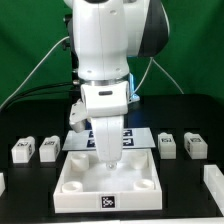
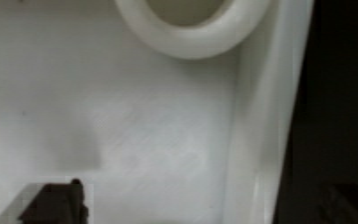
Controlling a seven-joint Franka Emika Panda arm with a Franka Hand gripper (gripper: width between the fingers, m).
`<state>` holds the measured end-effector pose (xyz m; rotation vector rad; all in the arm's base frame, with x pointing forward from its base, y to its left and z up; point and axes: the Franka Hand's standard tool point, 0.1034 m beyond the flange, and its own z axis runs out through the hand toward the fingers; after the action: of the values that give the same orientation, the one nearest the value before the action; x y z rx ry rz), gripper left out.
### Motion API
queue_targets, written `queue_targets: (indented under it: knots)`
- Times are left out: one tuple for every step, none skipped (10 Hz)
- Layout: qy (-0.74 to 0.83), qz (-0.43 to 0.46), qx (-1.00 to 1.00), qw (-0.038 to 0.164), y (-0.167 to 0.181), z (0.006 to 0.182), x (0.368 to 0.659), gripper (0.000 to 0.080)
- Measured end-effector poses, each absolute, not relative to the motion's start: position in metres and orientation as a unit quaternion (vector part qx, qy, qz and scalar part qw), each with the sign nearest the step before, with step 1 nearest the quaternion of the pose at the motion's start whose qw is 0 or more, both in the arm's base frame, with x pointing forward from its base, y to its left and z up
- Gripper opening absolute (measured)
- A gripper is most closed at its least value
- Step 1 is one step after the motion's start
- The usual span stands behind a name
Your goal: Assemble one leg
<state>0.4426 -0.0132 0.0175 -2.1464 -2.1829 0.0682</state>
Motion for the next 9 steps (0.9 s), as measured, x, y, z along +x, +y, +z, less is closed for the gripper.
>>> queue_targets:
  knots:
    - [-0.712,0.022,-0.701,0.040,-0.0130,0.0176,0.4426,0.0650]
    - [-0.711,0.022,-0.701,0.040,-0.0133,0.0176,0.4426,0.0650]
    - [-0.711,0.022,-0.701,0.040,-0.0134,0.0175,0.4426,0.0560]
    - [-0.711,0.022,-0.701,0.040,-0.0134,0.0175,0.4425,0.0366]
    - [-0.711,0.023,-0.701,0.040,-0.0135,0.0175,0.4424,0.0228]
    - [-0.711,0.023,-0.701,0.040,-0.0135,0.0175,0.4424,0.0228]
    - [-0.711,0.023,-0.702,0.040,-0.0136,0.0175,0.4424,0.0094]
    - [-0.711,0.022,-0.702,0.039,-0.0138,0.0177,0.4428,0.0057]
    - [-0.711,0.022,-0.702,0.039,-0.0139,0.0177,0.4428,0.0057]
